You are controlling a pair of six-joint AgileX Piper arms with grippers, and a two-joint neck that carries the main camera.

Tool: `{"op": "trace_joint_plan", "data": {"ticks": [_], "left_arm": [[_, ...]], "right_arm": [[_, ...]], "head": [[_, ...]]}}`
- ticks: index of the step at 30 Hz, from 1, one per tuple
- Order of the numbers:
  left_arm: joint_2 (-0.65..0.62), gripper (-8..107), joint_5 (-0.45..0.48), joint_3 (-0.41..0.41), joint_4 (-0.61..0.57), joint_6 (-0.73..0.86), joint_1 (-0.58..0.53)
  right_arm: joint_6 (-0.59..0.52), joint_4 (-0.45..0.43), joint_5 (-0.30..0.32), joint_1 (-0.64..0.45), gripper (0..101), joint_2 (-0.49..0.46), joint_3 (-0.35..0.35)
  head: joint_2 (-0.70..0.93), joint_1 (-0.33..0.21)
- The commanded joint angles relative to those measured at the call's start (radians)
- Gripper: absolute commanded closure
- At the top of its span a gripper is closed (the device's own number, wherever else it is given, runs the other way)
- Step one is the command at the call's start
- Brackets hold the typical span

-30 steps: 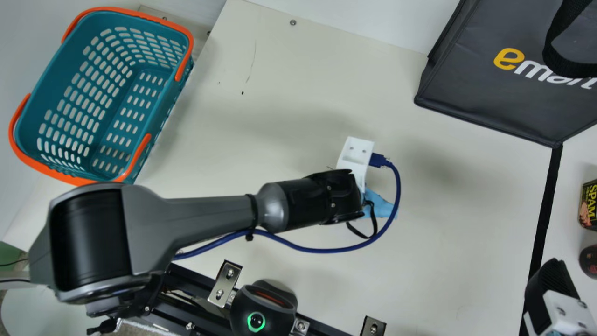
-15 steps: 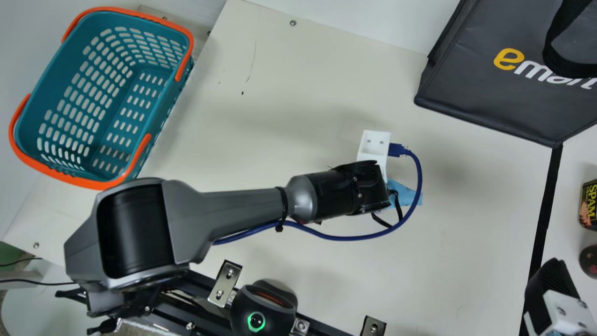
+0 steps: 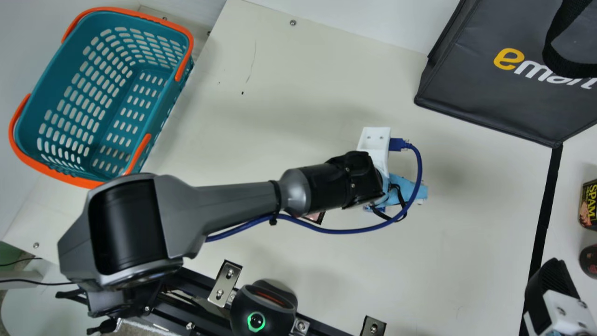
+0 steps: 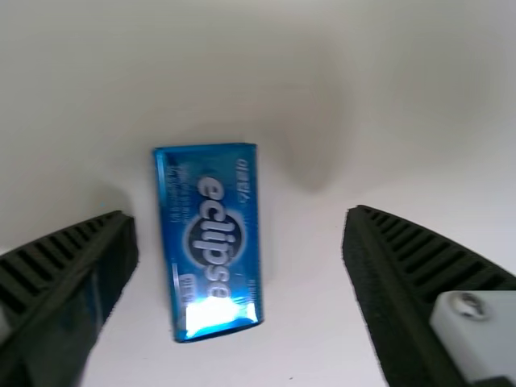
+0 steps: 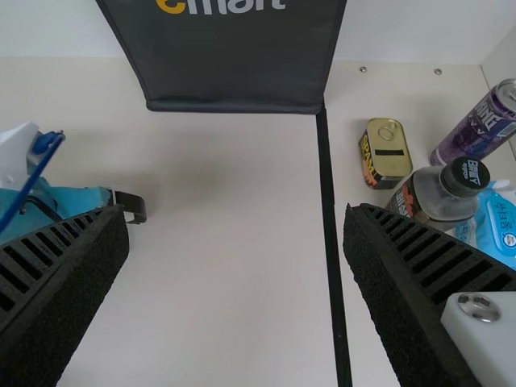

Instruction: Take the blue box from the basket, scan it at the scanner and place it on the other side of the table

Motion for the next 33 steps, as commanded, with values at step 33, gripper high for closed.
{"op": "trace_joint_plan", "data": {"ticks": [33], "left_arm": [[-0.702,9,-0.285,0.667,-0.145,0.677,0.439]], "right_arm": [[0.0,0.0,0.0,0.0,6,0.0,0.0]], "head": [[0.004,-0.029]]}}
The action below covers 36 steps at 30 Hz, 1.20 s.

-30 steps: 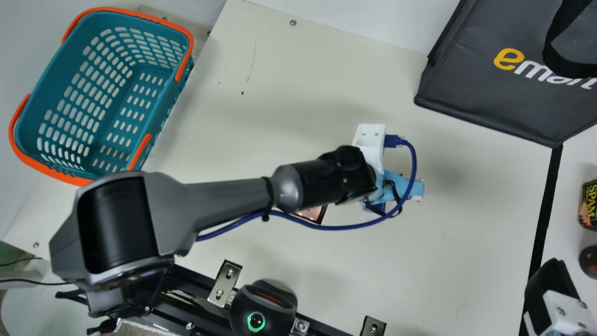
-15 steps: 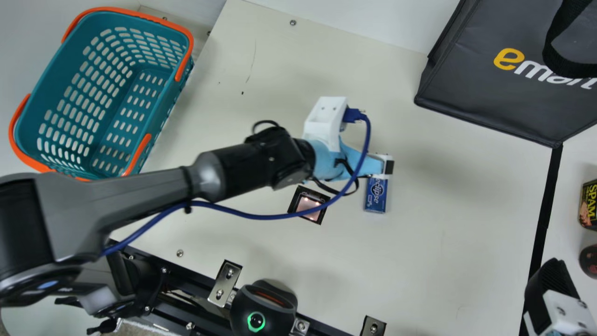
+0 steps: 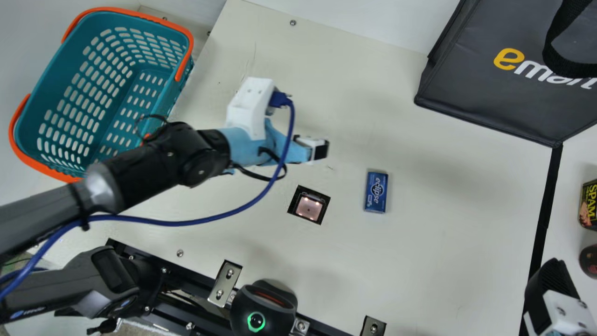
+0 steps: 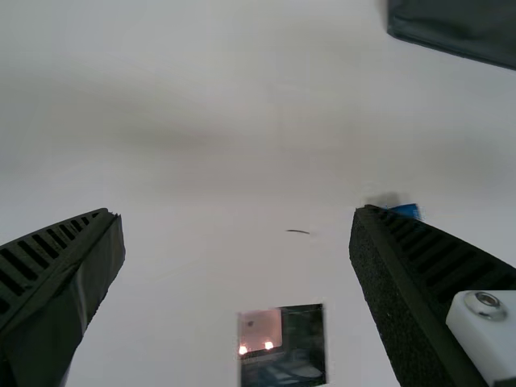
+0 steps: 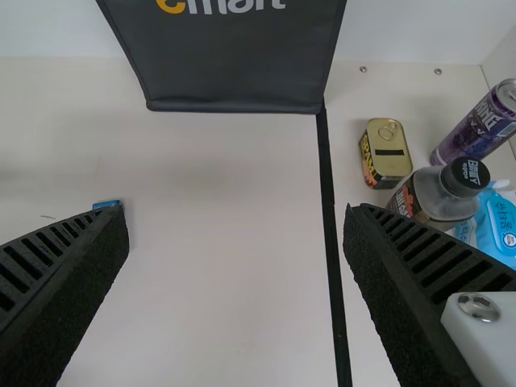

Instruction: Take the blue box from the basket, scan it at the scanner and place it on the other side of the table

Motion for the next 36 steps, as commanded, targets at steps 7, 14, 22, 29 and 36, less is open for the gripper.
{"op": "trace_joint_plan", "data": {"ticks": [7,14,22,29,36], "left_arm": [[-0.146,9,0.106,0.032,0.095,0.075,0.141],[-0.238,9,0.246,0.0,0.164,0.096,0.207],[-0.311,9,0.385,-0.066,0.239,0.08,0.217],[-0.339,9,0.416,-0.093,0.282,0.06,0.224],[-0.339,9,0.416,-0.092,0.29,0.056,0.228]], "right_arm": [[0.0,0.0,0.0,0.0,6,0.0,0.0],[0.0,0.0,0.0,0.0,6,0.0,0.0],[0.0,0.0,0.0,0.0,6,0.0,0.0],[0.0,0.0,0.0,0.0,6,0.0,0.0],[0.0,0.0,0.0,0.0,6,0.0,0.0]], "head": [[0.002,-0.029],[0.002,-0.029],[0.002,-0.029],[-0.091,-0.029],[-0.254,-0.029]]}}
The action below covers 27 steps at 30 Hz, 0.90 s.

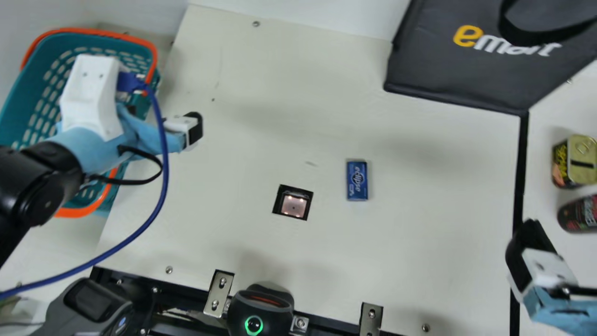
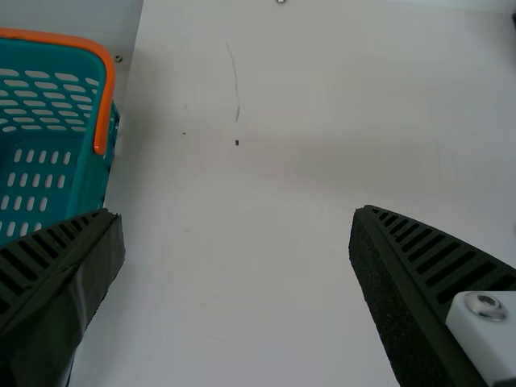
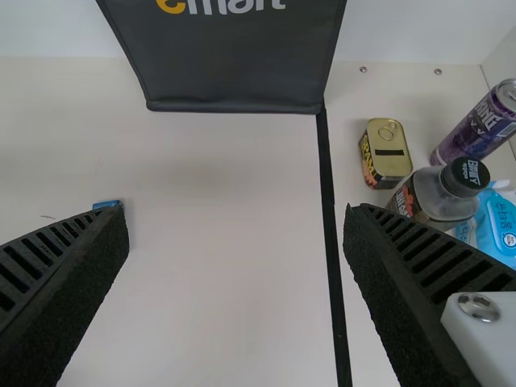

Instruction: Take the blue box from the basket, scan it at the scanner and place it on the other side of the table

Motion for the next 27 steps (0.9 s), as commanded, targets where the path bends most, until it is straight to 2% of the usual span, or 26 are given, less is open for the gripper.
{"op": "trace_joint_plan", "data": {"ticks": [1,4,7,14,21,27], "left_arm": [[0.0,9,0.0,0.0,0.0,0.0,0.0],[0.0,9,0.0,0.0,0.0,0.0,0.0],[0.0,9,0.0,0.0,0.0,0.0,0.0],[0.0,9,0.0,0.0,0.0,0.0,0.0],[0.0,9,0.0,0.0,0.0,0.0,0.0],[0.0,9,0.0,0.0,0.0,0.0,0.0]], "right_arm": [[0.0,0.0,0.0,0.0,6,0.0,0.0],[0.0,0.0,0.0,0.0,6,0.0,0.0],[-0.005,0.001,-0.001,0.009,6,0.005,-0.001],[-0.047,0.03,0.007,0.11,6,0.043,0.0],[-0.079,0.122,0.007,0.22,6,0.115,0.01],[-0.04,0.139,-0.006,0.294,6,0.202,0.002]], "head": [[-0.09,-0.029],[-0.159,-0.029],[-0.159,-0.029],[-0.159,-0.029],[-0.159,-0.029],[-0.159,-0.029]]}}
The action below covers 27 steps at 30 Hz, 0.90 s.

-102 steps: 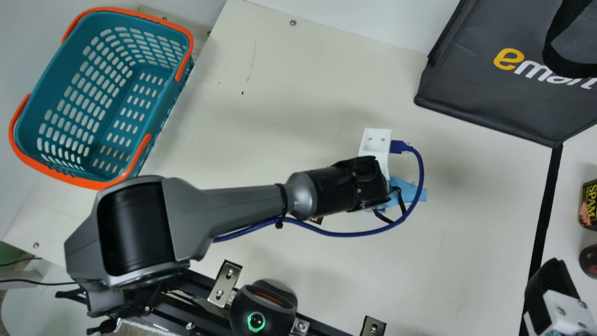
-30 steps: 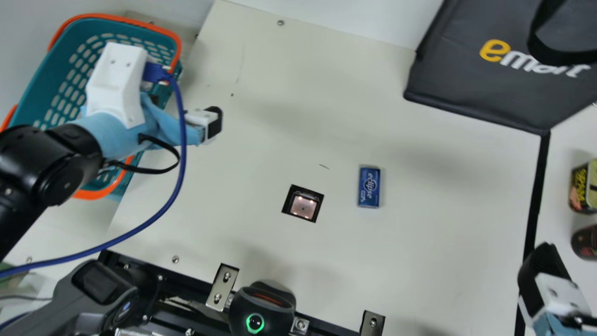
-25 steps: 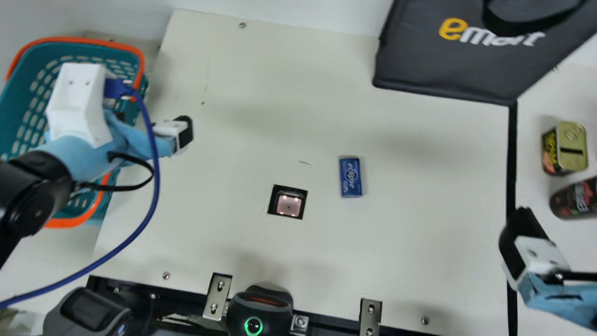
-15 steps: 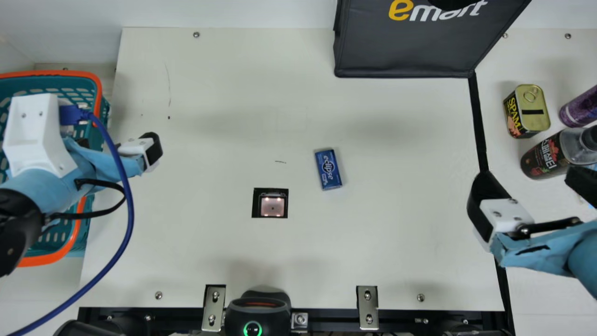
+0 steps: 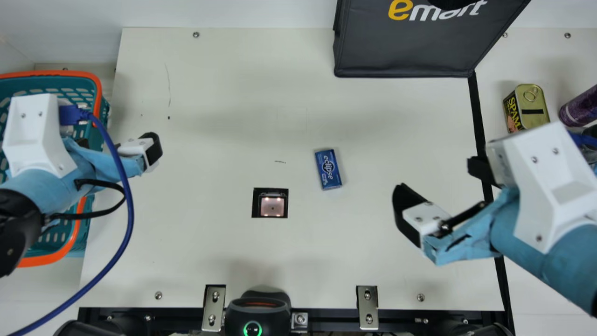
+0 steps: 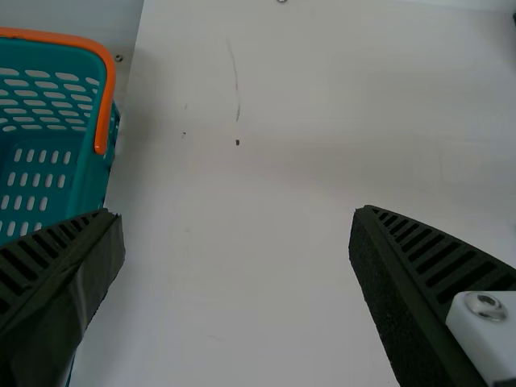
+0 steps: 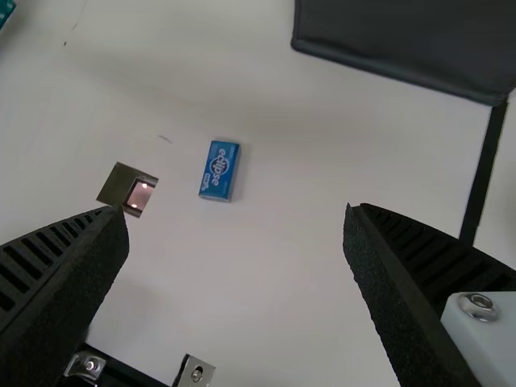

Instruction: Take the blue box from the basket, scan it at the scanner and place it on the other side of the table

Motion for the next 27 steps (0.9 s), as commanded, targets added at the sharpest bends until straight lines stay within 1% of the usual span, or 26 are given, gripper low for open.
{"op": "trace_joint_plan", "data": {"ticks": [1,8,15,21,27], "left_arm": [[0.0,9,0.0,0.0,0.0,0.0,0.0],[0.0,9,0.0,0.0,0.0,0.0,0.0],[0.0,9,0.0,0.0,0.0,0.0,0.0],[0.0,9,0.0,0.0,0.0,0.0,0.0],[0.0,9,0.0,0.0,0.0,0.0,0.0]], "right_arm": [[0.037,-0.013,-0.013,0.037,6,0.043,0.001],[0.236,-0.12,-0.068,0.194,6,0.19,-0.004],[0.435,-0.21,-0.106,0.324,6,0.356,-0.044],[0.538,-0.241,-0.124,0.383,6,0.477,-0.08],[0.589,-0.246,-0.146,0.406,6,0.572,-0.092]], "head": [[0.0,-0.029],[0.0,-0.029],[0.0,-0.029],[0.0,-0.029],[0.0,-0.029]]}}
